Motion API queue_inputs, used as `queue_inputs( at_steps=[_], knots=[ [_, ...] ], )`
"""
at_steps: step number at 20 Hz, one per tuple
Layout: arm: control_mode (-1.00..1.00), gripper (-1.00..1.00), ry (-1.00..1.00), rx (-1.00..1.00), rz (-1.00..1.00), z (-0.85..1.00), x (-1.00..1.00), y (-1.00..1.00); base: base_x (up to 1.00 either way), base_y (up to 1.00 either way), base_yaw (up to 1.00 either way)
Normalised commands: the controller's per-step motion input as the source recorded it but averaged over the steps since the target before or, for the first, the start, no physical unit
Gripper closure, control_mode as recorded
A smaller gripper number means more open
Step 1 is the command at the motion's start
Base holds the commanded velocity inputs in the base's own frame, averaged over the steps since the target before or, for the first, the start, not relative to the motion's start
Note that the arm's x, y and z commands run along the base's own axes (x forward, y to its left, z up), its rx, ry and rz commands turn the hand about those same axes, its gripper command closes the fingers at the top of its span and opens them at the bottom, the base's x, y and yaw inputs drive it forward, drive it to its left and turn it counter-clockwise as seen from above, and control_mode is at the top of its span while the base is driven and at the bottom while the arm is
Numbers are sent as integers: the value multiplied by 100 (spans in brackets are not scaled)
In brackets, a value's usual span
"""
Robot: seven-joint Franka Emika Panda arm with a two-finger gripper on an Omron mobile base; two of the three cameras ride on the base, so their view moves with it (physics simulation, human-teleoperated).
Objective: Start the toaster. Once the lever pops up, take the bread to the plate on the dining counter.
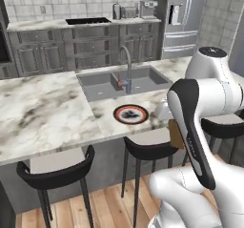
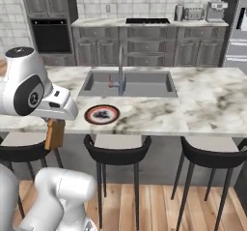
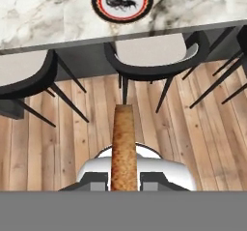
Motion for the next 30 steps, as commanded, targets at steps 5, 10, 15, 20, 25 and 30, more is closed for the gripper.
queue_inputs(
  at_steps=[5, 10, 15, 20, 25, 30],
  knots=[
    [100, 100, 0, 0, 0, 0, 0, 0, 42, -23, 1],
    [100, 100, 0, 0, 0, 0, 0, 0, 34, -34, 6],
    [100, 100, 0, 0, 0, 0, 0, 0, 40, -30, 4],
    [100, 100, 0, 0, 0, 0, 0, 0, 43, -27, 5],
    [100, 100, 0, 0, 0, 0, 0, 0, 48, -16, 6],
    [100, 100, 0, 0, 0, 0, 0, 0, 53, -8, 13]
  ],
)
